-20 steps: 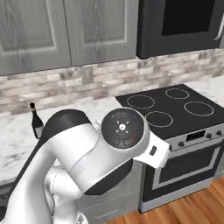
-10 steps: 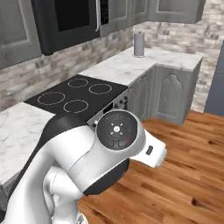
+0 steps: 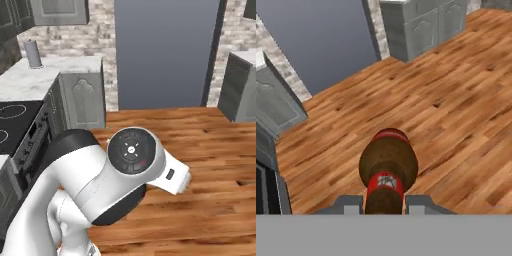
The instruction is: Move the drinks to the dining counter.
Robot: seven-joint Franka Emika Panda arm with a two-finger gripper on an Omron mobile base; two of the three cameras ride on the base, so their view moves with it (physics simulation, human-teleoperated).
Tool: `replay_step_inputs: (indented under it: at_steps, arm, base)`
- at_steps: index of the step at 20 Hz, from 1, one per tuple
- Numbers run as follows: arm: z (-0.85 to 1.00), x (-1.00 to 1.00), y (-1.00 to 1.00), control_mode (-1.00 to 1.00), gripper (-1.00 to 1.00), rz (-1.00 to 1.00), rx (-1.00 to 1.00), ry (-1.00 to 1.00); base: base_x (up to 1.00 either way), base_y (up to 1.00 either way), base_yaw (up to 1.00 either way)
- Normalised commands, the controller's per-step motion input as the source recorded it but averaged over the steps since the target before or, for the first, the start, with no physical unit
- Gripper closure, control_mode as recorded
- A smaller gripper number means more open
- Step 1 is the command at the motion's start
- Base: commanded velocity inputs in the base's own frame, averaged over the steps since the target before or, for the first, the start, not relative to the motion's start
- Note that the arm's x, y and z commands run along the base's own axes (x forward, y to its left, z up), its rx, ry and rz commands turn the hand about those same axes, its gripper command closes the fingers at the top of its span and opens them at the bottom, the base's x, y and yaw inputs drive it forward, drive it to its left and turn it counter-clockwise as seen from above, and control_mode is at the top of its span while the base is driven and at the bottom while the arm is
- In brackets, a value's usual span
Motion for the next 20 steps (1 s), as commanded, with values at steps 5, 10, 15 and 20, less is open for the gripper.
replay_step_inputs:
  at_steps: [5,10,15,20]
  arm:
    - [0.0,0.0,0.0,1.0,1.0,0.0,0.0,0.0]
    - [0.0,0.0,0.0,1.0,1.0,0.0,0.0,0.0]
    - [0.0,0.0,0.0,1.0,1.0,0.0,0.0,0.0]
    - [0.0,0.0,0.0,1.0,1.0,0.0,0.0,0.0]
  base:
    - [0.02,-0.01,-0.88]
    - [0.01,0.0,-0.91]
    - [0.02,-0.01,-0.9]
    - [0.59,-0.08,-0.58]
